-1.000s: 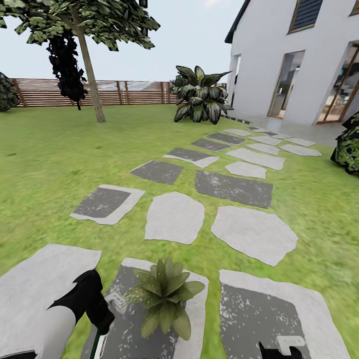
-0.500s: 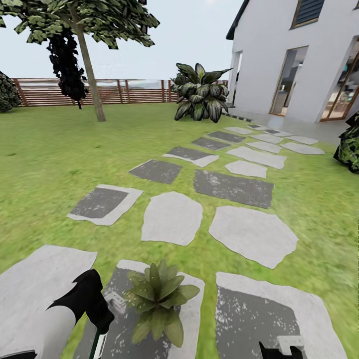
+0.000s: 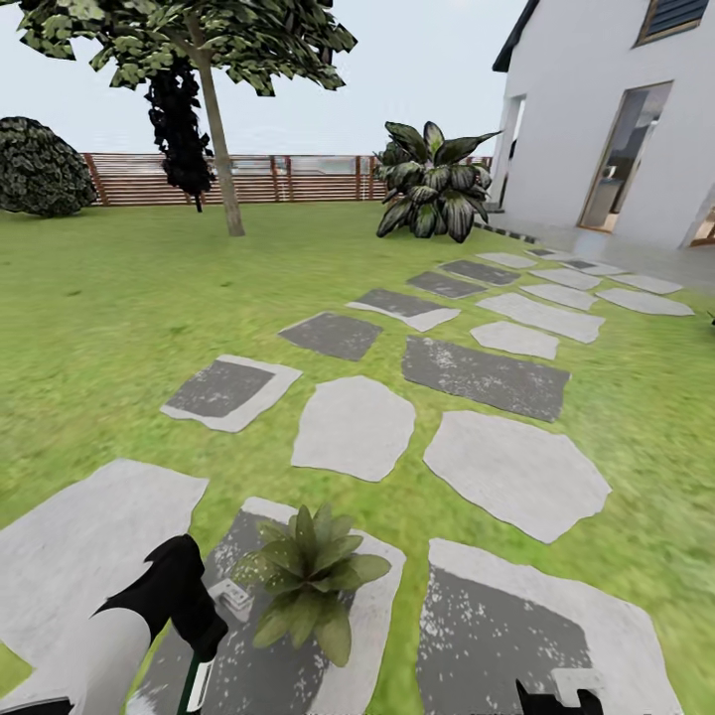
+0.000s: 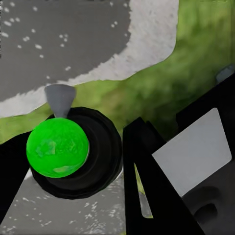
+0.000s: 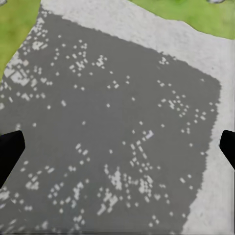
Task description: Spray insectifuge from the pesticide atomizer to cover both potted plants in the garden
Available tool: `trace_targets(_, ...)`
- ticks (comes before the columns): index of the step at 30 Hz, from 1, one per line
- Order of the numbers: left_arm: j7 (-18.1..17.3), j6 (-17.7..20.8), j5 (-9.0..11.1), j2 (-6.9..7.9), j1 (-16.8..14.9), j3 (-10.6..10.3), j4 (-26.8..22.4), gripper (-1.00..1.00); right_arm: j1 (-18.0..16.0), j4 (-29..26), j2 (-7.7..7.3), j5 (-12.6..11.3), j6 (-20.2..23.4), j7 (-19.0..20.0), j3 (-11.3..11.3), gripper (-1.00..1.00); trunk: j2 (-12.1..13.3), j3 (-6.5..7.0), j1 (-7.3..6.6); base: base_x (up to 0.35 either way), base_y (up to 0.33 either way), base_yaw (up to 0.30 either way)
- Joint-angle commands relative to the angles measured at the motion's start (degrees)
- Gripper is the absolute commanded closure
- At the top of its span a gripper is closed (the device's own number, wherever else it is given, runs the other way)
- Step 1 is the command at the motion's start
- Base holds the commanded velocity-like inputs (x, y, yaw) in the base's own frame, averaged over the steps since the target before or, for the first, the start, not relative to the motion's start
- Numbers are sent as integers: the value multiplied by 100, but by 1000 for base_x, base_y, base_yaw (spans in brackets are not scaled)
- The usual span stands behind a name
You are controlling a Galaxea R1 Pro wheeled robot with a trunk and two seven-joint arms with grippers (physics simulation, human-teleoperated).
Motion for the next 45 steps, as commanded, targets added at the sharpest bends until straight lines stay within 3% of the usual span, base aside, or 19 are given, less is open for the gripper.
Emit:
trace_targets(1,-45,46,-46,-7,-1,34,-31,100,-4,1,2,11,-22,50,-49,-100,-2,-5,-2,-68,-60,44)
trace_targets(17,-26,46,-46,0,18,35,-62,100,-4,2,9,11,-24,51,-49,-100,-2,-5,-2,-49,-35,122)
trace_targets(21,557,54,-33,-29,24,68,-48,100,-4,1,9,11,-24,46,-49,-100,-2,-5,-2,-144,-168,4)
trace_targets(24,635,61,-9,-34,23,85,-47,100,-4,3,9,11,-24,48,-49,-100,-2,-5,-2,-17,-171,0)
trace_targets(31,641,72,23,-50,18,100,-45,100,-4,3,9,11,-24,46,-49,-100,-2,-5,-2,69,-191,47)
trace_targets(45,526,64,46,-50,18,120,32,100,-4,10,9,11,-24,45,-49,-100,-2,-5,-2,38,-45,268)
